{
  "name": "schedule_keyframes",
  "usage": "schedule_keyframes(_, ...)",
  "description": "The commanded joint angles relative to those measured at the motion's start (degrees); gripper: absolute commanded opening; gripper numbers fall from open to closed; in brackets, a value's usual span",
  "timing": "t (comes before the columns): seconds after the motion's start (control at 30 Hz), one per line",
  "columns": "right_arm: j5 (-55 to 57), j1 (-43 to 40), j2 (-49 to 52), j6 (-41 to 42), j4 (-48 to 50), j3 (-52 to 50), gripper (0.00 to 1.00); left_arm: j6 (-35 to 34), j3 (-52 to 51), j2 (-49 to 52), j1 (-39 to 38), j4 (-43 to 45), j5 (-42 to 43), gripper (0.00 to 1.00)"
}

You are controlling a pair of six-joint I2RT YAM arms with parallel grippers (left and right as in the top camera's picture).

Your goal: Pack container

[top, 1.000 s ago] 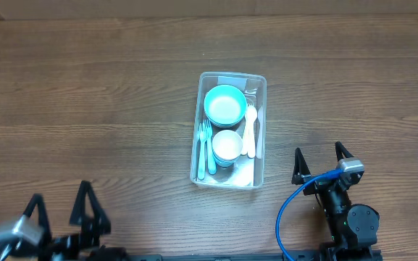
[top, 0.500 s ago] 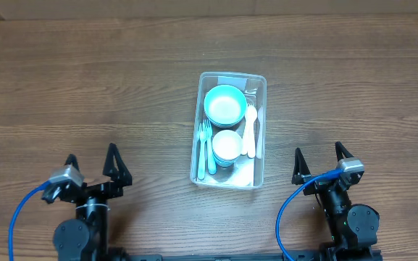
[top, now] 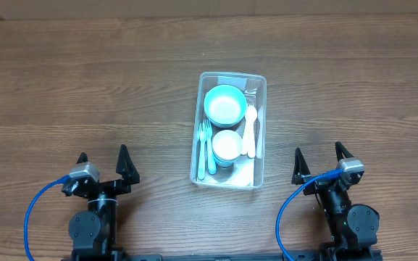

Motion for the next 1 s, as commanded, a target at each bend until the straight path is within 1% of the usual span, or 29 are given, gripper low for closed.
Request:
schedule_keyframes(0.0, 0.50, -0.15, -0.57, -0.17, 0.20, -0.59, 1.00, 5.84, -1.11, -0.68, 0.31, 0.61, 0.11, 1.00)
schedule_keyframes(0.07, 0.50, -0.15, -0.57, -0.17, 0.20, -0.59, 1.00, 8.85, -1.11, -0.68, 0.31, 0.66, 0.17, 1.00)
schedule_keyframes(0.1, 0.50, -0.15, -0.57, -0.17, 0.17, -0.59, 1.00, 12.70, -1.11, -0.68, 0.31, 0.68, 0.44, 1.00)
schedule_keyframes(0.23, 0.50, -0.15, -0.57, -0.17, 0.20, -0.59, 1.00, 22.05, -1.11, -0.68, 0.31, 0.68, 2.73, 1.00)
schedule_keyframes(0.53, 0.50, -0.15, -0.57, -0.17, 0.20, -0.59, 1.00, 23.80, -1.16, -0.68, 0.31, 0.44, 3.72, 1.00)
schedule_keyframes(0.63, 0.50, -0.15, -0.57, -0.17, 0.17, -0.59, 1.00, 23.76, -1.16, -0.68, 0.31, -0.90, 3.72, 1.00)
schedule_keyframes(0.73, 0.50, -0.15, -0.57, -0.17, 0.20, -0.59, 1.00, 23.78, -1.16, -0.66, 0.31, -5.22, 3.72, 1.00)
schedule_keyframes(0.97, 0.50, -0.15, -0.57, -0.17, 0.20, -0.59, 1.00, 23.78, -1.16, -0.61, 0.31, -5.01, 3.72, 1.00)
